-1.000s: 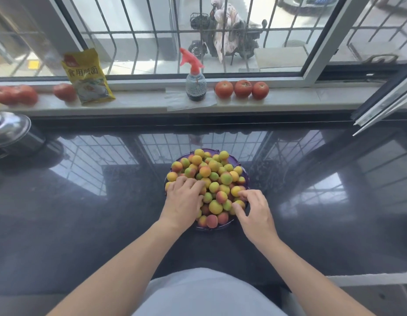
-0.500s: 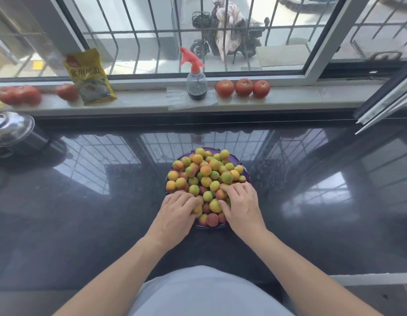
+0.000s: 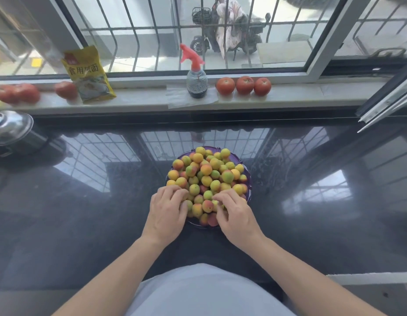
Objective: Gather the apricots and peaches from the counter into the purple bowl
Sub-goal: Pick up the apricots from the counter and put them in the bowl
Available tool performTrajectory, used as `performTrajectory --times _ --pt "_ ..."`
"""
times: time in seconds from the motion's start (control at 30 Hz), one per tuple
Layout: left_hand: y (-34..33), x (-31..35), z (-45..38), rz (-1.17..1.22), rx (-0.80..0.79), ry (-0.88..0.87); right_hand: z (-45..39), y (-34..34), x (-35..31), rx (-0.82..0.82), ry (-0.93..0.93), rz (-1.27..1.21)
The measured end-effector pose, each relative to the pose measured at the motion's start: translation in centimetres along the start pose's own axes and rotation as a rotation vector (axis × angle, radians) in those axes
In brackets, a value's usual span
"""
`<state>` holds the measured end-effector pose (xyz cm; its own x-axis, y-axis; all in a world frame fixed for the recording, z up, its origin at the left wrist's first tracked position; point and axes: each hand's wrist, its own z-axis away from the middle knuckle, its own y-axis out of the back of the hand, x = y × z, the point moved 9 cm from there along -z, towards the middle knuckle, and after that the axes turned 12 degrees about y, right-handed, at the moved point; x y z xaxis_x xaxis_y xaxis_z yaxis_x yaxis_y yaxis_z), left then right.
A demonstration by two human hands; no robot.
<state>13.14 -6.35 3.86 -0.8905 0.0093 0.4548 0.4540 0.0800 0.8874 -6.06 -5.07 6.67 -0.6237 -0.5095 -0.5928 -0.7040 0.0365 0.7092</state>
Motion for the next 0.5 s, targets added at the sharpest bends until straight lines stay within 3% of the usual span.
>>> performTrajectory --times 0.2,0.33,0.5 --pt "0.2 -2.5 1.7 -0.02 0.008 0.084 1.2 -1.2 -0.5 -0.045 0.054 0.065" --pt "-0.3 -0.3 3.0 -0.026 -0.052 -0.127 1.3 -2.0 -2.2 -0.112 0.198 0.063" --pt "-1.5 1.2 2.9 -0.076 -0.095 -0.219 1.2 -2.4 -1.3 -0.119 0.156 0.083"
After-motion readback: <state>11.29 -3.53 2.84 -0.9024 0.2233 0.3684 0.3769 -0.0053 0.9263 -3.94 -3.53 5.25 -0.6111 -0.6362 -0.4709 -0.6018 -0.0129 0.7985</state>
